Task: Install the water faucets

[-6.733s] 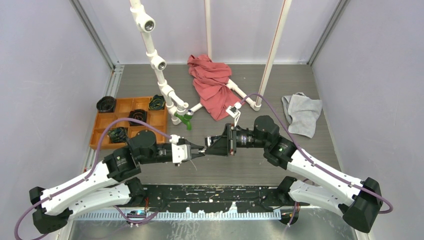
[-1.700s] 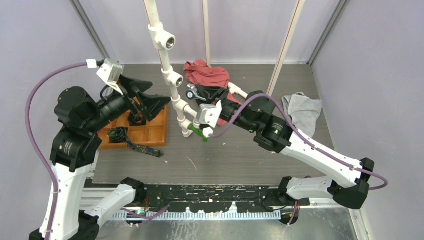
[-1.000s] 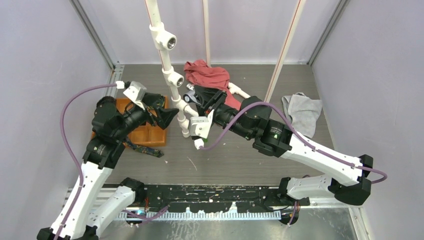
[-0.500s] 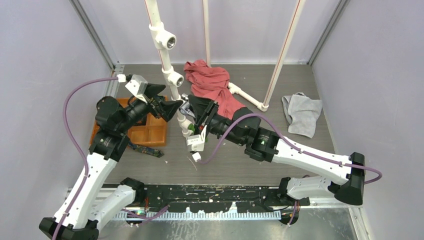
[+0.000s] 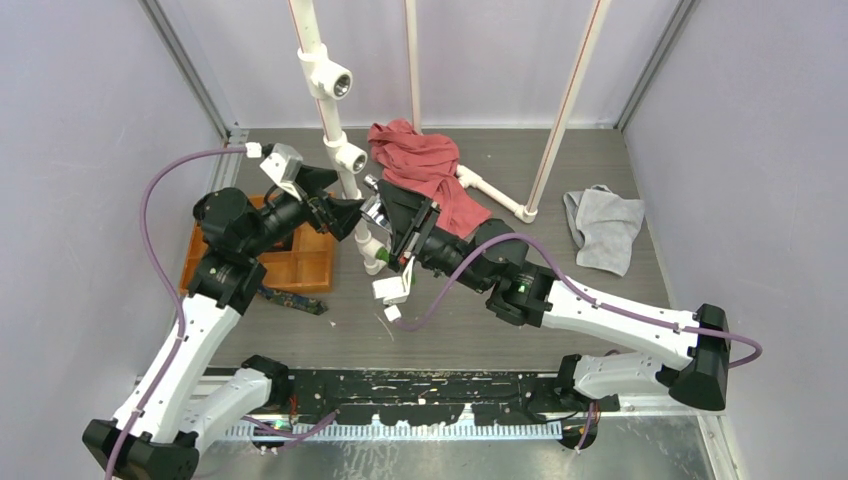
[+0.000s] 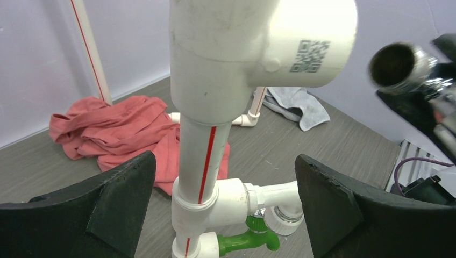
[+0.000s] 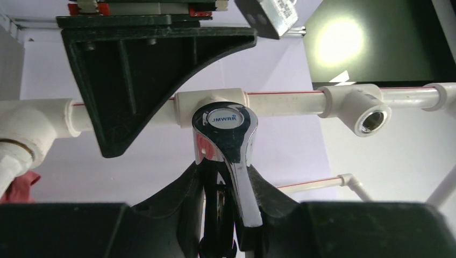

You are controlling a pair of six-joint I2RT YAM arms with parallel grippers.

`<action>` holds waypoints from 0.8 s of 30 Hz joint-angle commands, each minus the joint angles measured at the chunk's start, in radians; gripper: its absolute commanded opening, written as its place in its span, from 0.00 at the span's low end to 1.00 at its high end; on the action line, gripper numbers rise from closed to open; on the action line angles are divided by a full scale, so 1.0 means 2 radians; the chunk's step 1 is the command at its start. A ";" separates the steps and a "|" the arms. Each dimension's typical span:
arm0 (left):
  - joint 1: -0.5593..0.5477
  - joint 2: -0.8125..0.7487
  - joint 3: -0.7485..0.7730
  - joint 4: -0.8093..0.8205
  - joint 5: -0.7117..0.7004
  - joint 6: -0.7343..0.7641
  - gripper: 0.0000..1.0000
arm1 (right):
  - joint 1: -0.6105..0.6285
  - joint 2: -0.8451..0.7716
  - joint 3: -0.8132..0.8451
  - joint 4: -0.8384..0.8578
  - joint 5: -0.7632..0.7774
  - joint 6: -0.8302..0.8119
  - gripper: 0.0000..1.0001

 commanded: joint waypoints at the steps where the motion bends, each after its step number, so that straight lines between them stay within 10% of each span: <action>1: -0.002 0.012 0.007 0.039 0.016 -0.012 1.00 | -0.004 -0.007 0.018 0.062 -0.005 -0.066 0.00; 24: -0.003 0.031 0.027 0.005 0.036 0.003 0.99 | -0.056 0.012 0.087 -0.085 -0.075 -0.251 0.00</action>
